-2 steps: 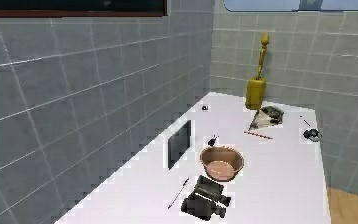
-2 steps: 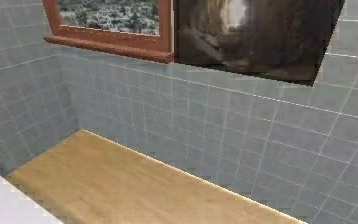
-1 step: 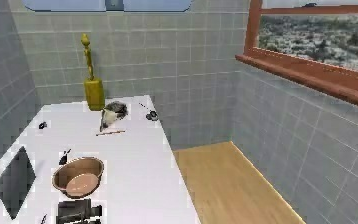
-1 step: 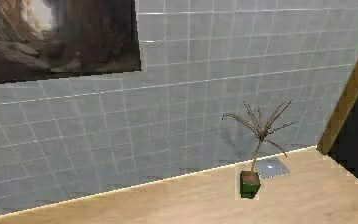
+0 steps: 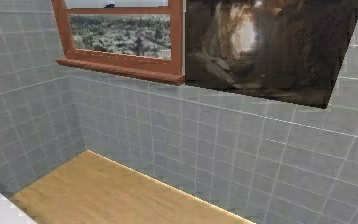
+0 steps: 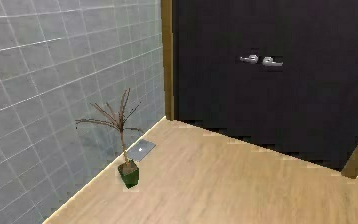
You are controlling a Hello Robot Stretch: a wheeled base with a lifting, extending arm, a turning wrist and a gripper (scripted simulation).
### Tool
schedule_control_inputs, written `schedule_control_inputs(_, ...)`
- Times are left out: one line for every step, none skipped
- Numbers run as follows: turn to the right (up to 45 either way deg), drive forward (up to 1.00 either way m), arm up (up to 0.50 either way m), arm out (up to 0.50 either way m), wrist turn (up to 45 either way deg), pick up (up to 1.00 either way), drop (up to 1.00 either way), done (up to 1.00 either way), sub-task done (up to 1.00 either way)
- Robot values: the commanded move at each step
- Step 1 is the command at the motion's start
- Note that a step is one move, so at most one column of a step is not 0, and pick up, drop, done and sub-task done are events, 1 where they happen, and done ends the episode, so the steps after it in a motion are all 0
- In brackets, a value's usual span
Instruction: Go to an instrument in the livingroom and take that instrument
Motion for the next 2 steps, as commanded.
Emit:
schedule_control_inputs(21.0,0.00,0.00,0.00,0.0,0.00,0.00,0.00,0.00)
schedule_control_inputs(0.0,0.35,0.00,0.00,0.0,0.00,0.00,0.00,0.00)
